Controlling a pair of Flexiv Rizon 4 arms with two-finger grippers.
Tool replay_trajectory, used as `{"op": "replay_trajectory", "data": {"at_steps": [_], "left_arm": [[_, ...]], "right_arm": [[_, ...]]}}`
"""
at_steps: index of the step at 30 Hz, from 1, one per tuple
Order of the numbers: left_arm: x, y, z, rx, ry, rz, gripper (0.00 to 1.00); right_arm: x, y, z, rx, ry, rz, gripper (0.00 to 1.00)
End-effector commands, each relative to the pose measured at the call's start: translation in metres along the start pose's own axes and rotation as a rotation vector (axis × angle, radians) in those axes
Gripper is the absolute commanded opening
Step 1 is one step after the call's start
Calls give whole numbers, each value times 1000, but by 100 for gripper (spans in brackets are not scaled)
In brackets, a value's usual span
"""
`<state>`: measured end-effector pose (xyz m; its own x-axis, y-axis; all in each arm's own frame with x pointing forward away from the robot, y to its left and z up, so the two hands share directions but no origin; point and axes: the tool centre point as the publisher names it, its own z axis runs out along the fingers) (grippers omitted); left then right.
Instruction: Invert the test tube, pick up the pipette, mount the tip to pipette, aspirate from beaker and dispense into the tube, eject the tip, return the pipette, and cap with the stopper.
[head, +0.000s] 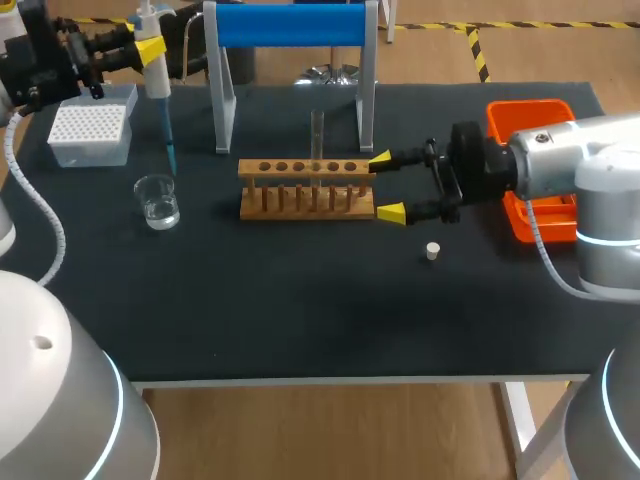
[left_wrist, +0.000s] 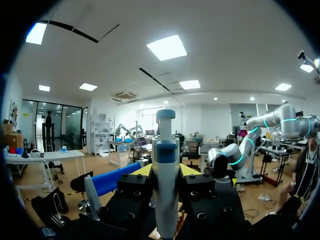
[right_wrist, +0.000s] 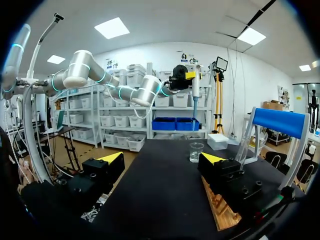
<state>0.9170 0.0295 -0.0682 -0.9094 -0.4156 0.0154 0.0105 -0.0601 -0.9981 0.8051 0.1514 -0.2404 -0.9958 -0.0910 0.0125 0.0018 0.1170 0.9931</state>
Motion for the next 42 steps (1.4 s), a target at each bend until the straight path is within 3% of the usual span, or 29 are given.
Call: {"op": "replay_trajectory", "data": {"at_steps": [1,16,42], "left_arm": [[-9,5,-5,1,5,-3,0],[-39,13,-23,11,-30,-4,0],[-39,12,-27,18,-46,-2,0]], "right_arm": [[1,1,-1,2,-1,0,100],[1,1,-1,2,-1,0,100],[1,1,-1,2,-1,0,100]]}}
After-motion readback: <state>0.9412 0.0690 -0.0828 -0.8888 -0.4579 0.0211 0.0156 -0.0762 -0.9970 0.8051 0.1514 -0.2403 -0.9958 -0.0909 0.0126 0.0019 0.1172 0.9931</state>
